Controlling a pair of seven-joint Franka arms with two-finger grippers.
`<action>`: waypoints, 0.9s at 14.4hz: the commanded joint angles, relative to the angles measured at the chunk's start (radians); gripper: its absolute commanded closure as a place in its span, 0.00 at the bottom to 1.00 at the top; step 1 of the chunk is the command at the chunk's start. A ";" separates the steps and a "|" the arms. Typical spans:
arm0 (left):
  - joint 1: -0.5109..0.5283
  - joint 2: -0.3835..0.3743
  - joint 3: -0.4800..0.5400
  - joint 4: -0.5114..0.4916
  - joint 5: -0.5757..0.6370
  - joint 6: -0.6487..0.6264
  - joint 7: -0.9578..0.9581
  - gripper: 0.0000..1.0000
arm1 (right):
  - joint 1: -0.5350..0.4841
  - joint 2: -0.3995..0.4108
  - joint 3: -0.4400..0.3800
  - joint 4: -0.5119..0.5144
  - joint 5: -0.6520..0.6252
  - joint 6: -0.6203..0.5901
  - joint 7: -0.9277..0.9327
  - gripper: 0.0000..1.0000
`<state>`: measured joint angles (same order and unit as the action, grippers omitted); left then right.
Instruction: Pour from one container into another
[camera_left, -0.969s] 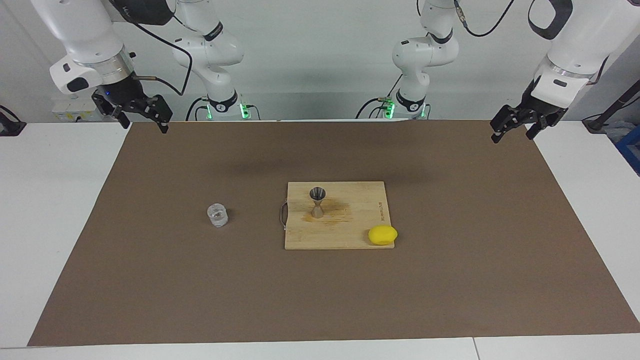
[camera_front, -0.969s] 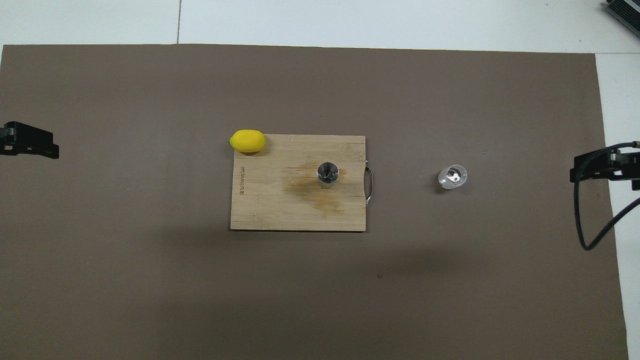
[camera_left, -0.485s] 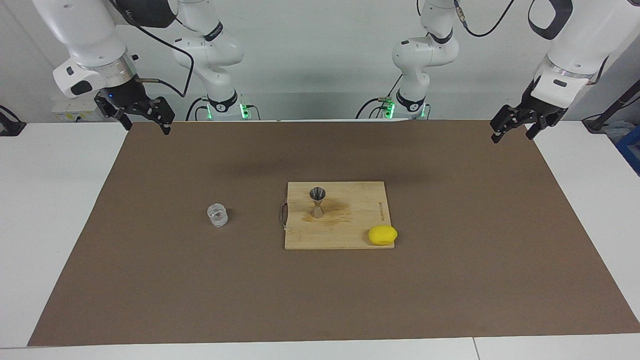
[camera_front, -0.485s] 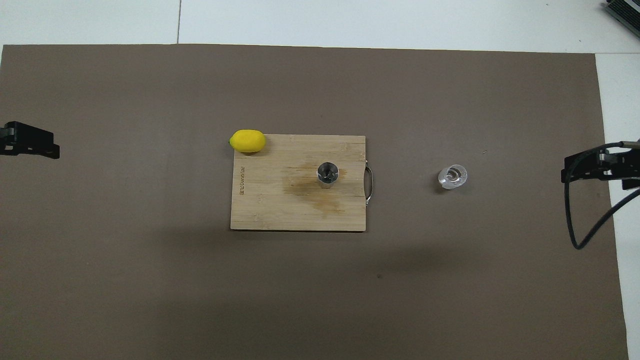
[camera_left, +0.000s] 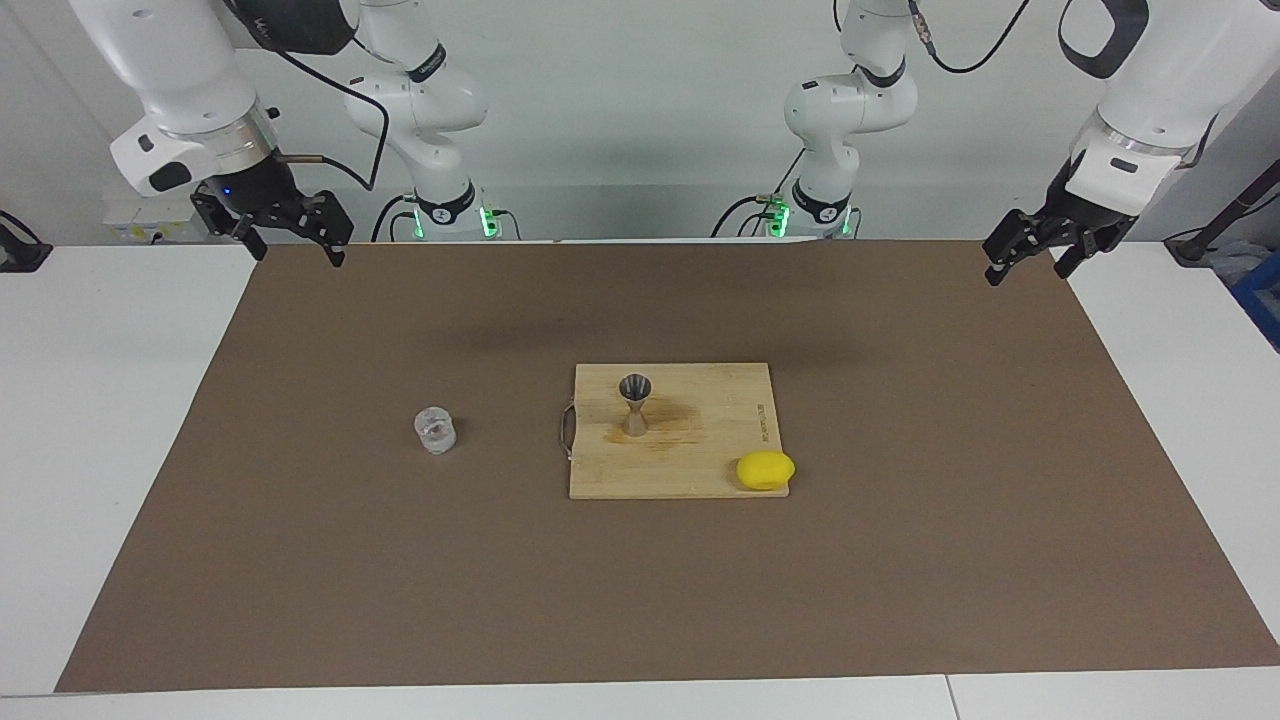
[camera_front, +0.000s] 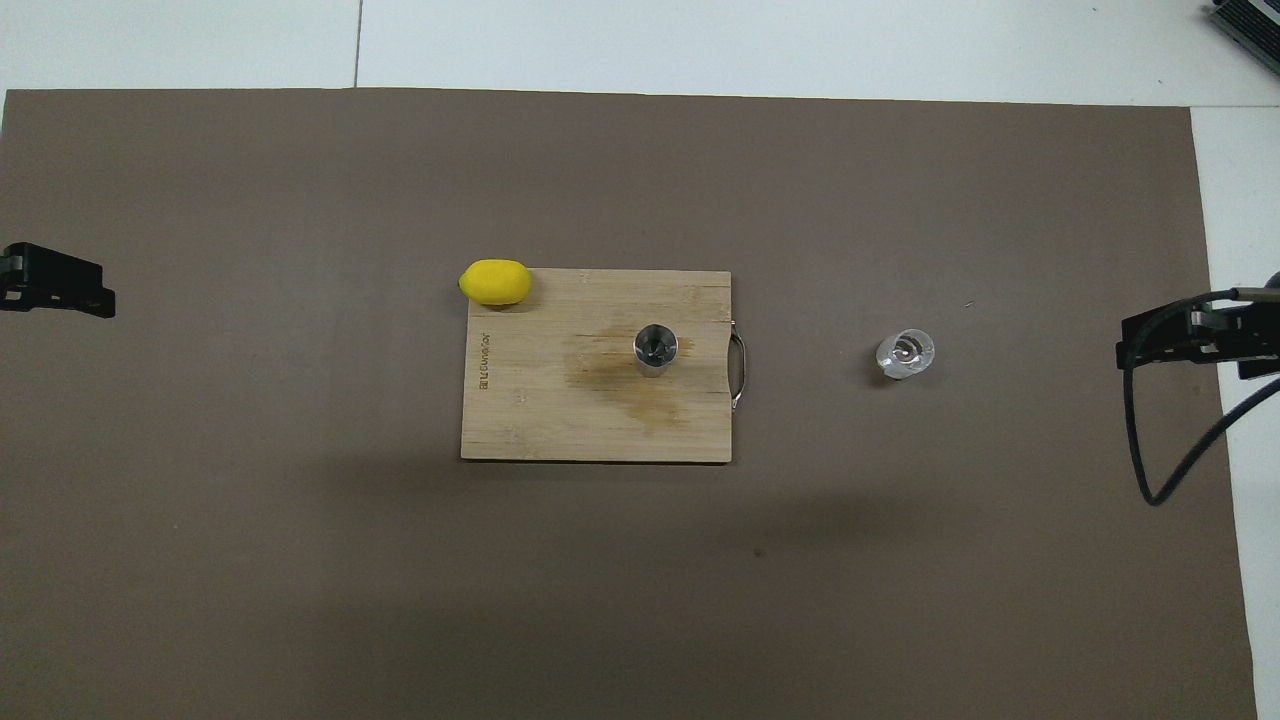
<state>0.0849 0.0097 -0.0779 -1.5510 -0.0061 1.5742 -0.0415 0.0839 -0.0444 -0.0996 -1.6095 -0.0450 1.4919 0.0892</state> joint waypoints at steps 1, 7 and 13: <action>-0.005 -0.017 0.004 -0.012 -0.009 -0.010 -0.008 0.00 | -0.013 -0.015 0.005 -0.009 0.001 -0.013 -0.028 0.00; -0.005 -0.019 0.004 -0.012 -0.009 -0.010 -0.008 0.00 | -0.012 -0.015 0.005 -0.010 -0.003 -0.010 -0.023 0.00; -0.005 -0.019 0.004 -0.012 -0.009 -0.010 -0.008 0.00 | -0.012 -0.014 0.005 -0.009 -0.006 -0.004 -0.022 0.00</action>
<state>0.0849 0.0096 -0.0783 -1.5510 -0.0062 1.5742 -0.0415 0.0837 -0.0451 -0.1003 -1.6096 -0.0454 1.4874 0.0892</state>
